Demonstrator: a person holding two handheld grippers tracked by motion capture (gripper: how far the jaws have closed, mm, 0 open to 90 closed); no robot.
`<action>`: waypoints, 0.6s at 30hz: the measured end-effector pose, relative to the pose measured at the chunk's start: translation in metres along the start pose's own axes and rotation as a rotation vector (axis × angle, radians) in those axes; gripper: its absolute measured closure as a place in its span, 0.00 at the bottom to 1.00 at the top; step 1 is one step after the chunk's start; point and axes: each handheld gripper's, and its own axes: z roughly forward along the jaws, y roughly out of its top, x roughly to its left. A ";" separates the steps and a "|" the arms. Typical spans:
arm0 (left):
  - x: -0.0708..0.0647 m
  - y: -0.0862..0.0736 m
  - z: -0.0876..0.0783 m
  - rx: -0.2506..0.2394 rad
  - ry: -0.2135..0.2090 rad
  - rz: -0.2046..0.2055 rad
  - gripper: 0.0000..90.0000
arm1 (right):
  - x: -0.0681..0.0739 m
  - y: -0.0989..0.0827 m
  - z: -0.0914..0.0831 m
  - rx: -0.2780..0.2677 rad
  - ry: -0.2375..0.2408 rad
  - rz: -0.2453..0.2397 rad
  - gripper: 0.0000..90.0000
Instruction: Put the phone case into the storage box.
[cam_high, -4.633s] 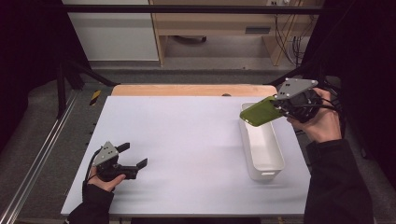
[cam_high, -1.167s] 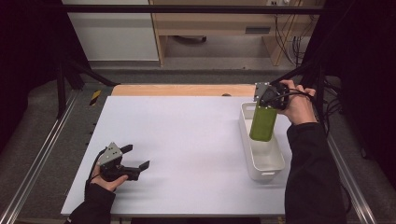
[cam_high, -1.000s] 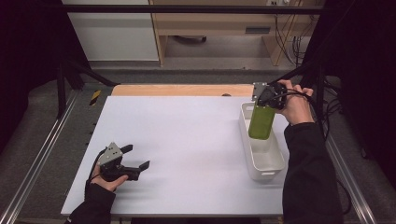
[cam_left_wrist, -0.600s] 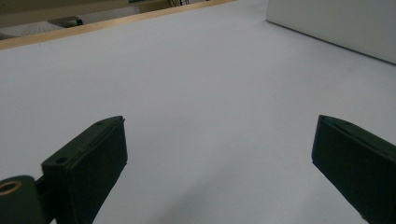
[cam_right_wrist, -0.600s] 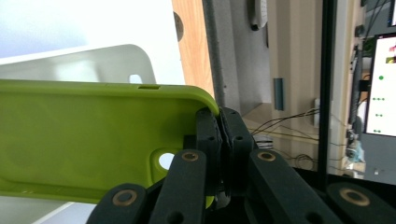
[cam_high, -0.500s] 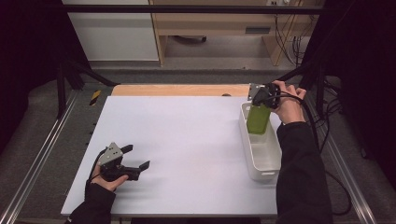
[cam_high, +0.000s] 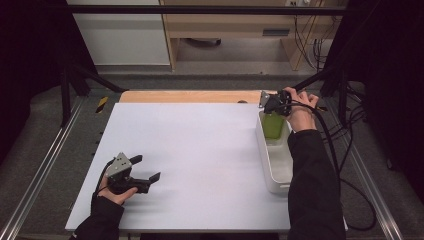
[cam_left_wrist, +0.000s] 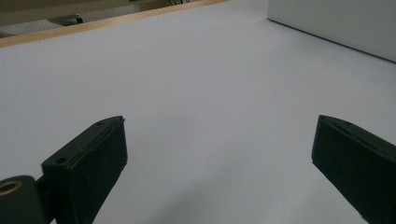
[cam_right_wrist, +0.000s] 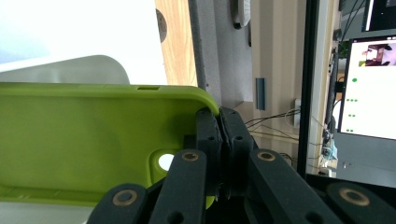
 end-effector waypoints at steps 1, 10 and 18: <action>0.000 0.000 0.000 0.003 0.000 0.001 0.04 | 0.001 0.001 0.002 0.003 -0.003 -0.003 0.97; 0.000 0.000 0.001 0.004 0.001 0.001 0.04 | 0.010 0.004 0.014 0.004 0.035 -0.023 0.97; 0.000 -0.001 0.001 0.008 0.001 0.003 0.04 | 0.015 0.004 0.017 -0.003 0.051 -0.024 0.97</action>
